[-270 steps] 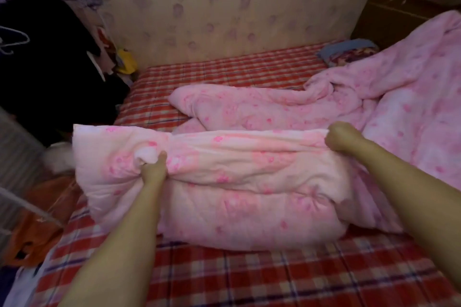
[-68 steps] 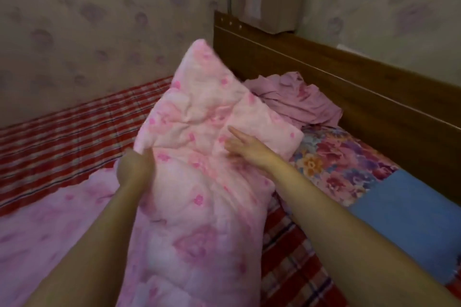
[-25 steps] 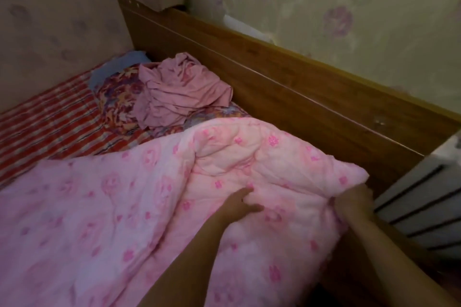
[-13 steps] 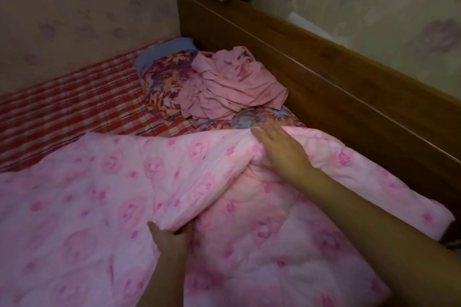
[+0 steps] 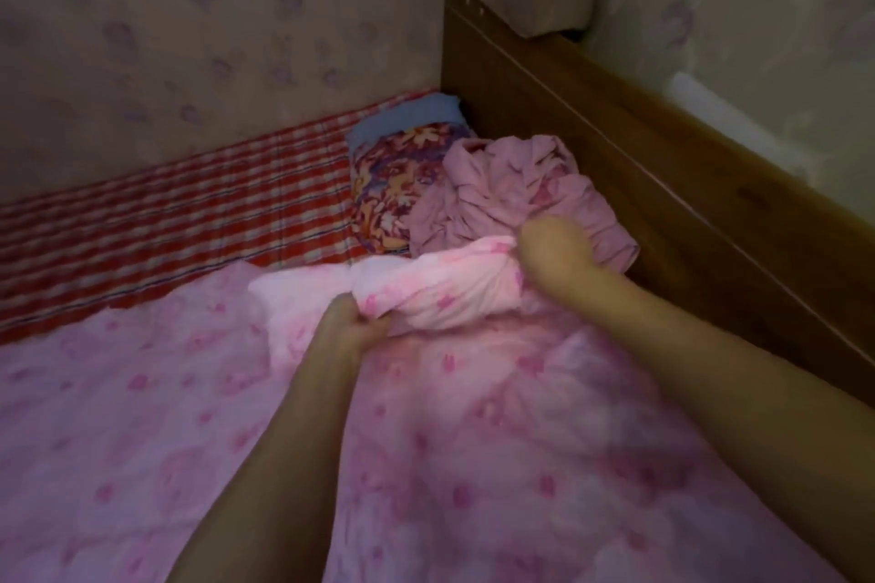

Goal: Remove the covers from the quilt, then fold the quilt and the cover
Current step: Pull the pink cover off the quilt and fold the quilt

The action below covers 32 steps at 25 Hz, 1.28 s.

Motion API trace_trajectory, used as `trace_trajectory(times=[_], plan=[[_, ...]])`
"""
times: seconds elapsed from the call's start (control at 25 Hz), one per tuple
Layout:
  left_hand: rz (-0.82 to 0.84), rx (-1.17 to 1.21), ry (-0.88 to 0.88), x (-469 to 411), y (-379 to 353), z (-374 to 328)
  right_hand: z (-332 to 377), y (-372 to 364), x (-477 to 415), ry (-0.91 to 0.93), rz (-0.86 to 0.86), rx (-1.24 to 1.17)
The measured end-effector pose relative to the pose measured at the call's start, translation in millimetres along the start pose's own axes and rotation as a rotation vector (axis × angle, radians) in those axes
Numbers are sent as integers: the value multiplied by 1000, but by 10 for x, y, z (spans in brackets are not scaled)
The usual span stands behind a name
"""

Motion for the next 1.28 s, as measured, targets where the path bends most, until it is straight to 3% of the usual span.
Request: trace_trajectory(times=[0.08,0.12,0.2,0.28,0.4,0.44,0.52,0.64,0.72,0.84,0.88,0.96,1.04,1.16,1.2,1.28], plan=[[14,2,-306,81,-608,-834,-787,258,-406,-282,91,-103],[120,91,-291,147,-909,-1192,-1252,343,-625,-396,-9,-141],[492,402,-111,205,-1637,-1729,-1954,369,-862,-611,-79,-202],[752,148,-384,171,-2251,-1875,-2211,28,-836,-696,43,-182],[525,-485,-306,-139,-2636,-1208,-2219,-391,-658,-562,229,-275],[485,-591,-260,-246,-2629,-857,-2165,-507,-536,-476,295,-342],[527,-656,-237,-368,-2498,-107,-2071,-774,-102,-383,441,-524],[704,-901,-248,-264,-2267,671,-1994,-995,583,-453,624,-761],[849,-1121,-275,-111,-2118,1016,-1990,-1034,876,-404,676,-864],[947,-1208,-209,134,-1827,1271,-1902,-1097,1225,-319,768,-949],[933,-1267,-203,173,-1720,1314,-1872,-1094,1310,-326,743,-951],[741,-1277,-293,209,-1572,1234,-1886,-986,1324,-349,589,-969],[498,-1071,-488,248,-1622,957,-1994,-755,1202,-402,361,-965],[312,-907,-707,159,-2033,337,-2313,-499,960,-560,17,-1105],[254,-918,-711,59,-2199,168,-2395,-505,940,-605,-19,-1168],[162,-1045,-616,-241,-2445,92,-2488,-712,1054,-728,106,-1172]])
Point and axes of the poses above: each hand's wrist, its own x-axis away from the middle knuckle, its own y-axis out of the back of the hand, z = x × y, the point moved 4 cm from there along -x, towards the middle knuckle, and after that the axes turned 5 degrees about -x, right-handed, at the moved point
